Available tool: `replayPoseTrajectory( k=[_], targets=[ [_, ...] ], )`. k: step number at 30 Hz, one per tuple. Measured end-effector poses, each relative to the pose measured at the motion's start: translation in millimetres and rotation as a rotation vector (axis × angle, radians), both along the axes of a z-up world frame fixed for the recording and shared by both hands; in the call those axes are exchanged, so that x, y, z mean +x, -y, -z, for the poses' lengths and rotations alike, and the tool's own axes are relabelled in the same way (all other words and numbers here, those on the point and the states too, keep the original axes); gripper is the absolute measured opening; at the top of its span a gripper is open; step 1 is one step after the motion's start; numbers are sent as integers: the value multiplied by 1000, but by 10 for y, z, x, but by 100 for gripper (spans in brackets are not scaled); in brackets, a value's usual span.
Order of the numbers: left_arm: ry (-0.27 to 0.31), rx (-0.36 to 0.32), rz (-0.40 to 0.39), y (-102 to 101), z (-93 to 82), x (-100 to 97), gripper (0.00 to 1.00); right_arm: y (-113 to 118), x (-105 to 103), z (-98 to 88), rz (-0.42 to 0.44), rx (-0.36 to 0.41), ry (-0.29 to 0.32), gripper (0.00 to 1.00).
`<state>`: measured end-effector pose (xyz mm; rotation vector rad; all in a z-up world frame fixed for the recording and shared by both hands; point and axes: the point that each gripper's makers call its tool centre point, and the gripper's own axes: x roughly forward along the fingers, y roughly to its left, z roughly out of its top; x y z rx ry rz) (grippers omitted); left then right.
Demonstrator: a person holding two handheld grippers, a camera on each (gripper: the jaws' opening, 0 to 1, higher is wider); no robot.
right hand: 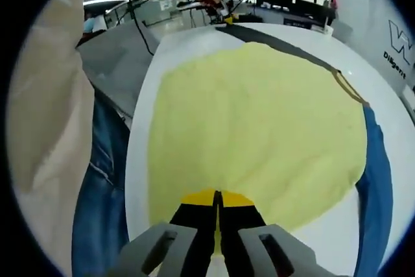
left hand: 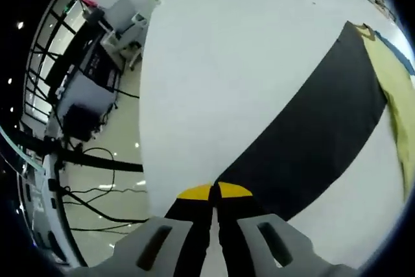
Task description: Fold the garment on the visible template until the final outline fits inside the template.
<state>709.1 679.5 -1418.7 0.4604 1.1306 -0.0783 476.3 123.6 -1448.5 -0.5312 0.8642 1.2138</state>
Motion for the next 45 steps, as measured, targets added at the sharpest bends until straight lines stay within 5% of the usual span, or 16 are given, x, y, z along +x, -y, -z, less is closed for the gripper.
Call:
replayPoseTrajectory(
  k=[18, 23, 25, 31, 45],
  targets=[
    [-82, 12, -60, -30, 93, -260, 7, 6, -5, 2, 14, -8, 0, 0],
    [5, 32, -91, -36, -69, -204, 17, 6, -5, 3, 21, -13, 1, 0],
    [93, 1, -106, 54, -203, -155, 21, 4, -6, 3, 18, -18, 5, 0],
    [223, -126, -53, 595, -430, -391, 22, -1, -12, 1, 8, -33, 20, 0],
    [65, -473, 103, 1974, -133, -1501, 27, -21, -86, -16, 20, -39, 40, 6]
  ],
)
